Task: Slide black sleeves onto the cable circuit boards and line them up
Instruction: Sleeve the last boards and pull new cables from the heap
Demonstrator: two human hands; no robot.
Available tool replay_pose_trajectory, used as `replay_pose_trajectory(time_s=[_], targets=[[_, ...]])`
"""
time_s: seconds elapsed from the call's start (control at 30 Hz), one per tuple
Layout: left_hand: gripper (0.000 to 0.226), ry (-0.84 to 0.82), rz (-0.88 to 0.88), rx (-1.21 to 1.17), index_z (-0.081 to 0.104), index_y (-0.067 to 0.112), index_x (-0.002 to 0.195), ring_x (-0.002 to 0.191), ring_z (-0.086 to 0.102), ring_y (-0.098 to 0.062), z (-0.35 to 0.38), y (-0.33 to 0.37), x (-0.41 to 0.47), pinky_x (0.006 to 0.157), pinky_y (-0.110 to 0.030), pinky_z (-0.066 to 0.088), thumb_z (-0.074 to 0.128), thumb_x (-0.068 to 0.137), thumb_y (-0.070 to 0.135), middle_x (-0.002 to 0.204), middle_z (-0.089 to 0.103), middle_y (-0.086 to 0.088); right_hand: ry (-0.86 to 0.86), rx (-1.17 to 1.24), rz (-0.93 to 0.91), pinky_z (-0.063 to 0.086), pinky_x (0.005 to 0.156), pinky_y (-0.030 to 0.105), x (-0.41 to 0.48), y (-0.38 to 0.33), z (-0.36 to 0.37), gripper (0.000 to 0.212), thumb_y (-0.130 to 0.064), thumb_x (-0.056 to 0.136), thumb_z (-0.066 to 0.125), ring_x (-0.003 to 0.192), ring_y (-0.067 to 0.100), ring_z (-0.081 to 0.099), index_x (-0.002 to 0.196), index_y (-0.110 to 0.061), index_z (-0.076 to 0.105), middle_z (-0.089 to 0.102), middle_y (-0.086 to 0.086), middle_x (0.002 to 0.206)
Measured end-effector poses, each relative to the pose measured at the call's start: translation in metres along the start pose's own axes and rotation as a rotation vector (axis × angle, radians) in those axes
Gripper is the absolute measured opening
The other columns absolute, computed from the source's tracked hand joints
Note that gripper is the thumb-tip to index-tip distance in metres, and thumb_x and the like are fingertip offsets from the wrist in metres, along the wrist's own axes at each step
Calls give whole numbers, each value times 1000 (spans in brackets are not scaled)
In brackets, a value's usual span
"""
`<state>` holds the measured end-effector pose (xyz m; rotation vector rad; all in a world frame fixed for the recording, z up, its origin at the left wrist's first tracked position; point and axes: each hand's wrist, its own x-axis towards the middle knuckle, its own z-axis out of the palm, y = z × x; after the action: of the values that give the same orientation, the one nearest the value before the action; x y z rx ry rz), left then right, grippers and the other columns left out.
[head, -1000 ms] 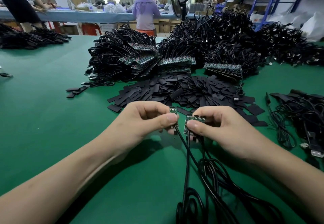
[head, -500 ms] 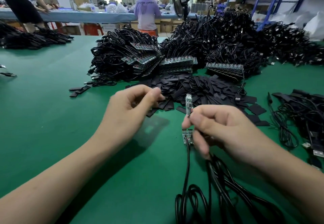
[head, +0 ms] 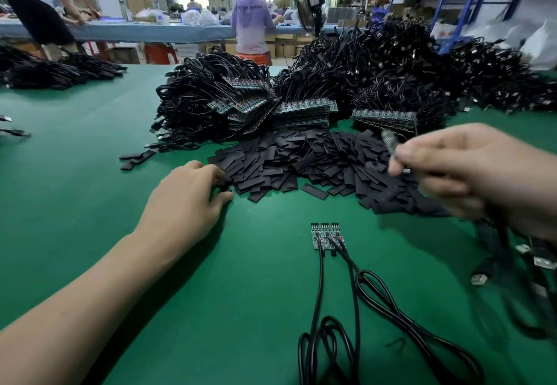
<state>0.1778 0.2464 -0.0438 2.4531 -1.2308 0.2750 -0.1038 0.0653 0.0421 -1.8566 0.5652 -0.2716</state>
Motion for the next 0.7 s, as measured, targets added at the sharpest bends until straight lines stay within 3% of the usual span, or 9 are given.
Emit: replay_pose_trajectory(time_s=[0.1,0.17,0.3,0.4,0.47,0.53,0.63,0.7], targets=[[24,6,16,-9,73,26,115,102,65,-23,-2,2,1,87,-38,53,74,91,30,105,69,2,58,-356,-27,26,38,17,9,12,25,26,-47,93,62,39,8,30,83,-28,76,41,-8,47],[22,16,20,-15,75,28,111,100,67,-23,-4,4,1,86,-39,55,75,89,26,103,73,3,99,-529,-109,29,41,15,16,26,39,27,-46,95,57,40,3,34,80,-33,75,47,-7,48],[22,69,33,40,73,36,109,93,70,-23,-6,7,-4,75,-38,58,68,90,26,92,75,12,228,-636,-195,37,53,22,24,42,56,27,-41,97,57,49,6,47,77,-29,70,62,-3,60],[23,153,76,27,71,39,108,88,68,-24,-7,10,-4,70,-37,57,62,93,24,89,74,13,227,-660,-233,43,61,25,25,49,65,24,-38,100,54,62,6,59,80,-28,63,68,-11,70],[20,133,118,-189,73,37,105,82,69,-13,-7,17,-7,72,-33,57,67,93,22,84,73,16,220,-570,-249,38,58,20,25,51,71,21,-39,99,52,60,4,57,83,-29,63,66,-12,70],[20,-2,150,-522,74,35,100,73,68,-5,-5,31,-14,69,-26,56,70,94,17,80,73,13,218,-461,-259,37,58,23,25,53,76,22,-43,97,53,56,2,48,87,-28,66,61,-6,68],[18,-231,173,-918,75,24,102,72,69,-11,-2,55,-29,64,-28,58,67,96,9,81,74,-2,181,-316,-268,33,60,32,25,53,78,33,-47,100,58,59,5,39,90,-17,68,47,-6,64],[17,-265,187,-1042,74,16,104,72,68,-13,0,63,-34,64,-28,58,64,97,4,81,73,-7,139,-237,-265,30,62,35,24,51,78,34,-44,100,61,62,8,37,87,-13,67,43,2,66]])
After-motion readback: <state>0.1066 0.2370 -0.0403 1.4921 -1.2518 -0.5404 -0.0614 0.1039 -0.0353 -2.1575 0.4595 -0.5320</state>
